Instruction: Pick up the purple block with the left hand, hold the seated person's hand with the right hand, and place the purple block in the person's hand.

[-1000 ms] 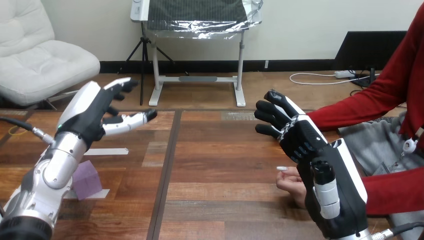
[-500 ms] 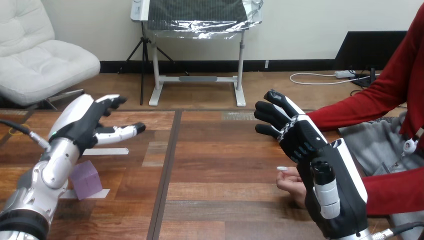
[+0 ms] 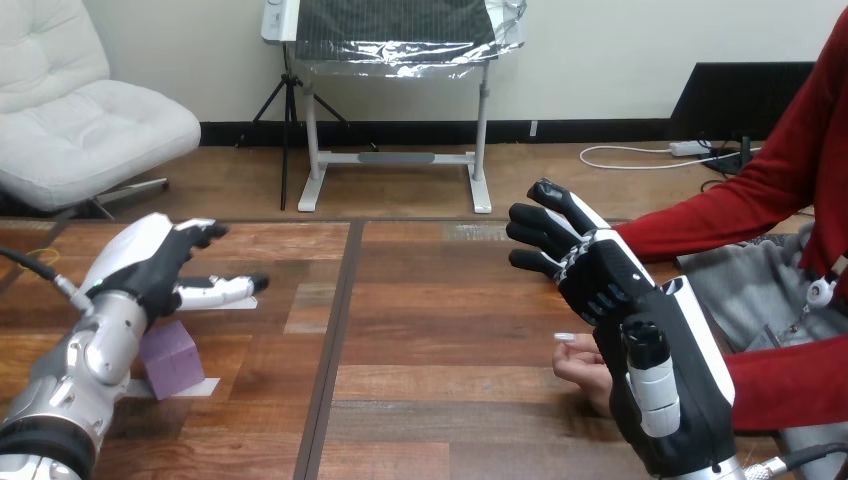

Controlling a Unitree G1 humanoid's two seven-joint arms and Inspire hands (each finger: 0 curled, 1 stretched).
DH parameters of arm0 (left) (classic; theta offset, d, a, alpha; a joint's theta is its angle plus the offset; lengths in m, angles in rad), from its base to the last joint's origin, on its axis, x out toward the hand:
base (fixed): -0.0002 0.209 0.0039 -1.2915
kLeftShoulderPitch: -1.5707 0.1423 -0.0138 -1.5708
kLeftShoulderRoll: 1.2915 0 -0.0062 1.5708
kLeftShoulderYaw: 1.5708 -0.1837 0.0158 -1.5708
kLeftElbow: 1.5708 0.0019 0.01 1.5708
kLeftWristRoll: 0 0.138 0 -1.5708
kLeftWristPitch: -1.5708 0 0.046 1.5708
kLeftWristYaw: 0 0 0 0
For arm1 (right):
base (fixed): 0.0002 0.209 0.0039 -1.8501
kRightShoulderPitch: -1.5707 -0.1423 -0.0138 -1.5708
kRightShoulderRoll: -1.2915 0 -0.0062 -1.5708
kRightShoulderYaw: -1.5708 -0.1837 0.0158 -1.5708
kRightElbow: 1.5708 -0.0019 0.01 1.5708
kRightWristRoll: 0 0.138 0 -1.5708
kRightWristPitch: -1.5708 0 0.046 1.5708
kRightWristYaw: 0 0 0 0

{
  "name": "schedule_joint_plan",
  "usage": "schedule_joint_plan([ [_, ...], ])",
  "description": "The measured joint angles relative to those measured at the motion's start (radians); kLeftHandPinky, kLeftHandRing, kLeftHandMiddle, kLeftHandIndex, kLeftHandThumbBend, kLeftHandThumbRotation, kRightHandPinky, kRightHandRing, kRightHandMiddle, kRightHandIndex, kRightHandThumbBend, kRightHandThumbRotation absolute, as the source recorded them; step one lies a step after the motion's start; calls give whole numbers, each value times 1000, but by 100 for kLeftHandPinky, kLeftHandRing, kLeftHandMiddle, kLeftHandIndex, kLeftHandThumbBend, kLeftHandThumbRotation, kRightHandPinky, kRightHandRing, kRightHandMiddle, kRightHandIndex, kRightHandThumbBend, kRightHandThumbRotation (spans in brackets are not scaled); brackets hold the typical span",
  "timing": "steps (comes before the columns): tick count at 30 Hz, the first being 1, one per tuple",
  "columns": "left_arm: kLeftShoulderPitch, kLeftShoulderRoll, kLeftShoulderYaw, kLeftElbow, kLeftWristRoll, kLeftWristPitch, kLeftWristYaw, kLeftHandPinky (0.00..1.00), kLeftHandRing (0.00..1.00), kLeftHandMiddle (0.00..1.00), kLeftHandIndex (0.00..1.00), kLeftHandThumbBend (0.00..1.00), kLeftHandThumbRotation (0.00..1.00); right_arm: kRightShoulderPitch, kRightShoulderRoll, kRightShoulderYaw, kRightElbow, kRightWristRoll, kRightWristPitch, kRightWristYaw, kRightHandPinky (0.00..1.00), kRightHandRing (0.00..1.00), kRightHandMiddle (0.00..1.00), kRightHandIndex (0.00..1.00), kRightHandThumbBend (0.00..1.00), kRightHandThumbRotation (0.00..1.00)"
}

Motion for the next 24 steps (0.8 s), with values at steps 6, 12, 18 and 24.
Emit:
schedule_joint_plan([
  [6,-2,5,-16,22,9,31,5,77,87,88,86,68,47,0,-1,0,-3,1,3,0,82,87,87,91,78,100],
  [12,-3,10,-30,44,17,61,7,76,86,88,86,69,47,0,-1,0,-3,1,4,1,82,87,87,91,78,100],
  [18,-3,15,-44,61,18,71,7,76,86,88,85,68,46,0,-1,0,-6,2,6,1,82,87,87,91,78,100],
  [24,-3,17,-50,67,19,88,6,76,87,88,85,69,45,0,-1,0,-9,4,6,2,82,87,88,91,77,100],
])
